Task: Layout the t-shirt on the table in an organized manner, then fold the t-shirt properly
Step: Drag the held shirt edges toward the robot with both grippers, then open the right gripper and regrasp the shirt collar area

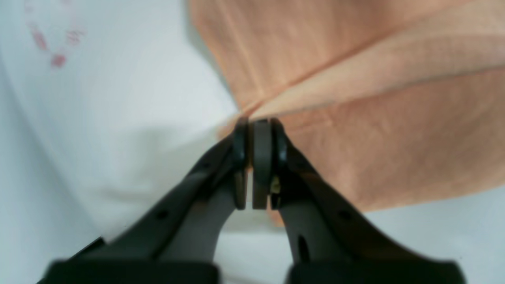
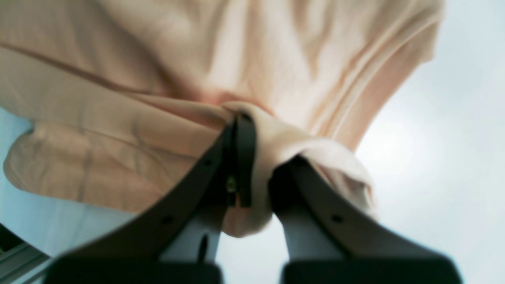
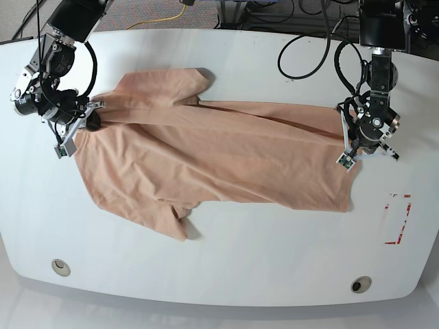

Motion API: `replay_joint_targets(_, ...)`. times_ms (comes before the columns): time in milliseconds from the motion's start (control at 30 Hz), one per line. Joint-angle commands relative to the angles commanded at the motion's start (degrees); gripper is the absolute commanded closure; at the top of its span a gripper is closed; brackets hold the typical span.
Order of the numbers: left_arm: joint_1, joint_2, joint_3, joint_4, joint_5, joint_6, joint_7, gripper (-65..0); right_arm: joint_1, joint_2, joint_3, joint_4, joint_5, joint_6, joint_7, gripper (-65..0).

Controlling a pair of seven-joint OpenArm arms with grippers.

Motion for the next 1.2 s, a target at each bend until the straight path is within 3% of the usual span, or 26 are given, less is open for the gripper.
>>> replay_joint_targets(167,0.0,0.0,0.0,-0.09,0.0,0.0,-0.26,-0.7,0.35,0.09,0.0,-1.23,0.0,0.0,0.09,-4.8)
replay_joint_targets(267,0.0,0.0,0.09,0.0,0.0,0.0,0.0,-5.1,0.26,0.09,0.09,-1.14,-0.09,0.0,0.09,-18.2)
replay_joint_targets(300,0.0,0.0,0.09,0.18,0.0,0.0,0.0,-10.0,0.09,0.09,0.18,-1.14,-0.09,0.0,0.09,-26.3)
replay_joint_targets(333,0.0,0.0,0.09,0.26,0.0,0.0,0.0,-12.1,0.09,0.09,0.26,-1.14,-0.09,0.0,0.09,-29.0)
replay_joint_targets(400,0.0,-0.18,0.09,0.26,0.0,0.0,0.0,-25.0,0.0,0.09,0.26,-1.14,-0.09,0.0,0.09,-42.0)
replay_joint_targets(567,0.0,-0.26,0.0,0.35,0.09,0.09,0.0,-51.1,-0.44,0.09,0.44,-0.35,-0.09,0.0,0.09,-59.6)
replay_joint_targets(667,-0.09,-1.14,0.0,0.44,0.09,0.09,0.0,-57.1,-1.67,0.09,1.93,1.67,-0.09,0.0,0.09,-62.3)
replay_joint_targets(933,-0.7,-2.9,-0.09,1.93,0.0,0.09,0.0,-57.2,-5.63,2.2,3.6,6.07,0.09,0.0,0.09,-62.1)
replay_joint_targets(1200,-0.7,-3.08,-0.09,2.46,0.0,0.09,0.0,-57.2,-6.15,1.85,3.69,5.89,0.09,0.0,0.09,-62.0)
